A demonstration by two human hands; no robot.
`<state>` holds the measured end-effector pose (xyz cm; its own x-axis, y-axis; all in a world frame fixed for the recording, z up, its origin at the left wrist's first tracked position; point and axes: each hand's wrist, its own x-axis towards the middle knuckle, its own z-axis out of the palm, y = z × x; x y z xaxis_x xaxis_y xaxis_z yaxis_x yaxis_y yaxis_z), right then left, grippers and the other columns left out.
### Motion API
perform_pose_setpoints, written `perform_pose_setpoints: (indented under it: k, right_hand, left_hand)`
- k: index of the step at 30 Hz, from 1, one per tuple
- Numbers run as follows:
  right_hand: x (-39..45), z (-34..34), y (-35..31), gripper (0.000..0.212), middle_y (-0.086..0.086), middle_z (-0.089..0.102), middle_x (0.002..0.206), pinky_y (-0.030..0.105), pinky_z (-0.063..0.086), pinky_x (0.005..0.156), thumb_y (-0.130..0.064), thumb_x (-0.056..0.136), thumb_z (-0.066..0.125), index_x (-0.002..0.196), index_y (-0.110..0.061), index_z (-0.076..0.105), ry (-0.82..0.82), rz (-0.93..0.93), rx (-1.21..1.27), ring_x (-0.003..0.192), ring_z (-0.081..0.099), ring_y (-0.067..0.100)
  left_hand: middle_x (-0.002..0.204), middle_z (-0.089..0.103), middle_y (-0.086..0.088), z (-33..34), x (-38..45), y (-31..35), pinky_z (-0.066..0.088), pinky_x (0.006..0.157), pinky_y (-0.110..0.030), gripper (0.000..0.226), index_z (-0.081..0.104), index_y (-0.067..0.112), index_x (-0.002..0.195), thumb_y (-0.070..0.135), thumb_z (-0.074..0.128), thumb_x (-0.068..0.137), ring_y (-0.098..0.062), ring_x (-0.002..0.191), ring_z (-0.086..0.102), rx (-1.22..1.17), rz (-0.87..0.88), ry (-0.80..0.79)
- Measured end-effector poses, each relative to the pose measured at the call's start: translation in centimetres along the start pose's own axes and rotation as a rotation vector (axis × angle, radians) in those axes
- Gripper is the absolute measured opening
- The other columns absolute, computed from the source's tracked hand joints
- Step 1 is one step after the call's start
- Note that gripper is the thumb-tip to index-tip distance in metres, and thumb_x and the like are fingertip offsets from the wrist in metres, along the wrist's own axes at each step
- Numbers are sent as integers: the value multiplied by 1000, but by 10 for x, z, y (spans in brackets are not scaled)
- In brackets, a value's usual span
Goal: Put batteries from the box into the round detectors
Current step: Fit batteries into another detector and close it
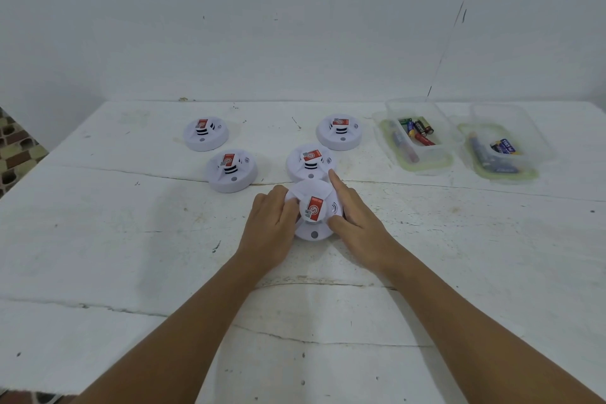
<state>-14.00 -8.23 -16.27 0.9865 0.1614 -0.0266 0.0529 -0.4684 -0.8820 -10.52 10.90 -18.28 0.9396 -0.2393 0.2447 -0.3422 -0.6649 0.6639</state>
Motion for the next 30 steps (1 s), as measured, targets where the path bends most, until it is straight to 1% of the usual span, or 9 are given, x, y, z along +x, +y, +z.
perform_pose_setpoints:
  k: [2, 4, 6, 10, 16, 19, 23, 26, 30]
  right_hand:
    - [0, 0, 0, 73, -20, 38, 140, 24, 29, 107, -20, 106, 48, 163, -43, 9, 1, 1, -4, 123, 36, -16]
    - [0, 0, 0, 73, -21, 38, 140, 23, 28, 106, -20, 106, 48, 163, -43, 9, 1, -4, -7, 122, 34, -22]
    - [1, 1, 1, 73, -19, 39, 138, 23, 29, 105, -20, 106, 48, 163, -43, 9, 6, -5, -8, 121, 35, -23]
    - [1, 2, 2, 73, -18, 40, 136, 25, 31, 106, -21, 106, 48, 163, -43, 9, 11, 3, -10, 123, 38, -8]
    - [3, 2, 6, 74, -19, 40, 137, 26, 30, 109, -25, 103, 48, 163, -44, 10, 20, -4, -18, 123, 37, -17]
    - [3, 2, 5, 74, -18, 41, 136, 26, 31, 108, -21, 105, 48, 164, -43, 10, 23, 5, -19, 123, 39, -11]
    - [1, 2, 2, 74, -17, 42, 135, 24, 31, 105, -18, 105, 49, 164, -41, 11, 29, 7, -19, 119, 39, -17]
    - [1, 2, 0, 74, -14, 44, 135, 25, 33, 105, -19, 105, 48, 164, -42, 11, 31, 12, -11, 121, 42, -9]
    - [2, 3, -2, 75, -13, 45, 139, 28, 36, 107, -28, 101, 47, 164, -41, 11, 25, 12, -9, 126, 43, -1]
  left_hand:
    - [85, 47, 8, -1, 2, 2, 32, 62, -19, 10, 49, 15, 98, 17, 45, 107, -15, 73, 39, -17, -63, 72]
    - [87, 42, 16, 1, 3, 1, 37, 66, -18, 10, 45, 21, 105, 29, 41, 108, -14, 81, 43, 5, -100, 74]
    - [89, 46, 10, 1, 1, 4, 33, 69, -24, 10, 44, 21, 106, 30, 41, 108, -17, 90, 46, -14, -130, 37]
    - [101, 51, -4, -1, 2, 9, 35, 80, -29, 10, 44, 20, 106, 29, 40, 108, -19, 93, 47, -43, -165, 21]
    - [99, 52, -2, 1, 3, 2, 31, 75, -22, 10, 45, 21, 105, 29, 42, 109, -16, 91, 47, -50, -178, 26]
    - [99, 52, -2, 1, 3, 1, 31, 74, -22, 11, 45, 20, 104, 30, 41, 109, -17, 91, 47, -60, -177, 21]
    - [98, 51, -1, 1, 3, 0, 29, 70, -20, 24, 45, 21, 104, 42, 34, 103, -16, 90, 46, -57, -157, 23]
    - [102, 51, -2, 3, 2, -1, 30, 72, -20, 19, 50, 17, 109, 33, 40, 108, -16, 93, 47, -77, -184, 19]
    - [116, 58, 4, 1, 2, 4, 38, 80, -25, 40, 53, 22, 127, 43, 33, 100, -14, 102, 50, -182, -170, 3]
